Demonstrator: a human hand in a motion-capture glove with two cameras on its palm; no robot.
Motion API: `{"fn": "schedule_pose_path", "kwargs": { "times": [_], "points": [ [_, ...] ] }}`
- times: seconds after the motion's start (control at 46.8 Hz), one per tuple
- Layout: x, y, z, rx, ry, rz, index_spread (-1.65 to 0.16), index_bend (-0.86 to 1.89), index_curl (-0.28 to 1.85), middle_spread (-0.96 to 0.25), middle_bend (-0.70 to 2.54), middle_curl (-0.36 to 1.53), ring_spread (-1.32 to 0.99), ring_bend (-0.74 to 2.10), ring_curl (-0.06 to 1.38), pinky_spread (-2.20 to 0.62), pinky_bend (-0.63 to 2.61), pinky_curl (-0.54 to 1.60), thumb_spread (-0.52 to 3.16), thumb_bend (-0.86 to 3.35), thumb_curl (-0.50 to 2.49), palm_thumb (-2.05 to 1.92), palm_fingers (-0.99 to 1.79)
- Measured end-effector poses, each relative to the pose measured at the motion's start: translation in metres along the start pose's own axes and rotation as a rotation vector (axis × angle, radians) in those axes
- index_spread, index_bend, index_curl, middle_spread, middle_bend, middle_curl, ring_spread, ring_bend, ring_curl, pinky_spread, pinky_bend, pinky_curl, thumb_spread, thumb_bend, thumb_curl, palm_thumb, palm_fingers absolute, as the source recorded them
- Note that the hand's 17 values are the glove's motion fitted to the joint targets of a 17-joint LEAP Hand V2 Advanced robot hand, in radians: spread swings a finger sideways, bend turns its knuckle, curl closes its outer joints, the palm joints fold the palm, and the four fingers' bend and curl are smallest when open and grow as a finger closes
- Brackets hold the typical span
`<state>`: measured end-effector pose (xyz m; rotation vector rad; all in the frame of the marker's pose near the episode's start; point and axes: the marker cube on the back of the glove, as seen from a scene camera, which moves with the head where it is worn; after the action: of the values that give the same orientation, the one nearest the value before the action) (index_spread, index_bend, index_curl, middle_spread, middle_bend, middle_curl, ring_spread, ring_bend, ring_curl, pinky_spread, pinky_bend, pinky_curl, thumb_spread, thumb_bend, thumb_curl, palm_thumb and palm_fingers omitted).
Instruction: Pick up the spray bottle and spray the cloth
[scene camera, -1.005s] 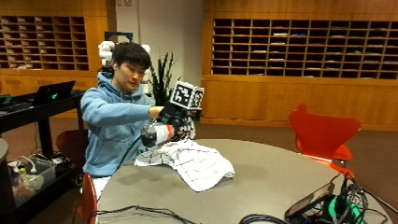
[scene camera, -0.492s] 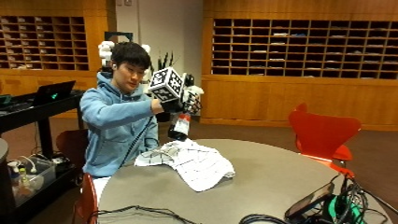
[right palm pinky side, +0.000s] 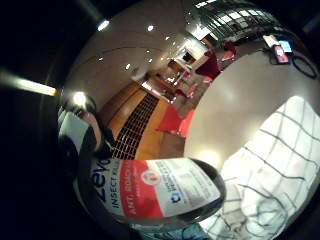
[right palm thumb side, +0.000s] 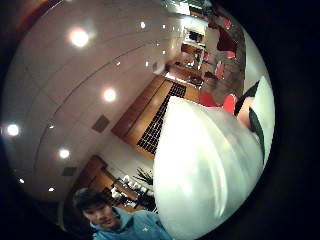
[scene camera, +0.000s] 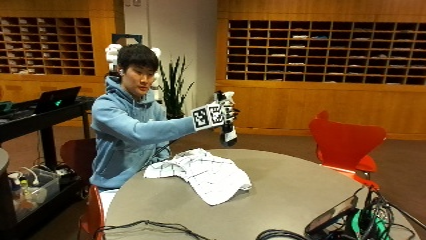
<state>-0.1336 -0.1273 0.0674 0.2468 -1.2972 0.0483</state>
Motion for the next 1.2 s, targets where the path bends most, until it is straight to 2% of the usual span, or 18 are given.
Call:
{"fn": "schedule_pose_path", "kwargs": {
  "times": [0.171,0.427,0.47,0.556,0.577,0.663,0.748,0.834,0.919,0.983,1.197],
  "points": [
    [0.041,0.007,0.053,-0.042,-0.02,0.075,-0.17,0.46,0.54,-0.12,0.64,0.5,-0.19,0.6,0.46,-0.23,0.37,0.39,0.18,-0.03,0.79,0.9,1.38],
    [0.076,0.015,0.087,-0.108,0.018,0.118,-0.17,0.46,0.54,-0.11,0.64,0.5,-0.18,0.59,0.46,-0.23,0.37,0.39,0.18,-0.03,0.8,0.89,1.38],
    [0.077,0.022,0.092,-0.177,0.014,0.116,-0.17,0.46,0.54,-0.11,0.64,0.5,-0.18,0.58,0.46,-0.23,0.36,0.39,0.18,-0.03,0.8,0.9,1.38],
    [0.076,0.047,0.082,-0.471,0.014,0.11,-0.16,0.45,0.54,-0.11,0.64,0.5,-0.18,0.57,0.46,-0.23,0.37,0.39,0.19,-0.03,0.8,0.9,1.37],
    [0.077,0.045,0.081,-0.477,0.021,0.106,-0.16,0.45,0.54,-0.12,0.61,0.49,-0.18,0.57,0.46,-0.23,0.37,0.39,0.19,-0.03,0.8,0.89,1.35],
    [0.08,0.018,0.092,-0.307,0.067,0.091,-0.16,0.38,0.53,-0.12,0.56,0.48,-0.17,0.55,0.45,-0.22,0.42,0.4,0.24,-0.04,0.8,0.88,1.28],
    [0.078,0.027,0.095,-0.387,0.062,0.114,-0.17,0.3,0.52,-0.13,0.5,0.46,-0.16,0.55,0.44,-0.21,0.46,0.4,0.29,-0.04,0.8,0.86,1.23],
    [0.07,0.044,0.086,-0.546,0.06,0.138,-0.21,0.1,0.47,-0.14,0.32,0.42,-0.16,0.61,0.45,-0.19,0.56,0.42,0.42,-0.04,0.78,0.85,1.05],
    [0.074,0.044,0.075,-0.533,0.172,0.099,-0.21,0.06,0.44,-0.14,0.3,0.42,-0.12,0.51,0.44,-0.07,0.52,0.44,0.62,-0.04,0.75,0.8,0.73],
    [0.047,0.052,0.066,-0.567,0.036,0.115,-0.23,-0.02,0.39,-0.12,0.29,0.42,-0.1,0.52,0.44,-0.02,0.57,0.45,0.7,-0.04,0.72,0.78,0.59],
    [0.042,0.045,0.028,-0.443,0.17,0.03,-0.28,0.02,0.22,-0.07,0.23,0.4,-0.02,0.51,0.39,0.11,0.66,0.42,0.87,-0.04,0.62,0.71,0.32]
  ]
}}
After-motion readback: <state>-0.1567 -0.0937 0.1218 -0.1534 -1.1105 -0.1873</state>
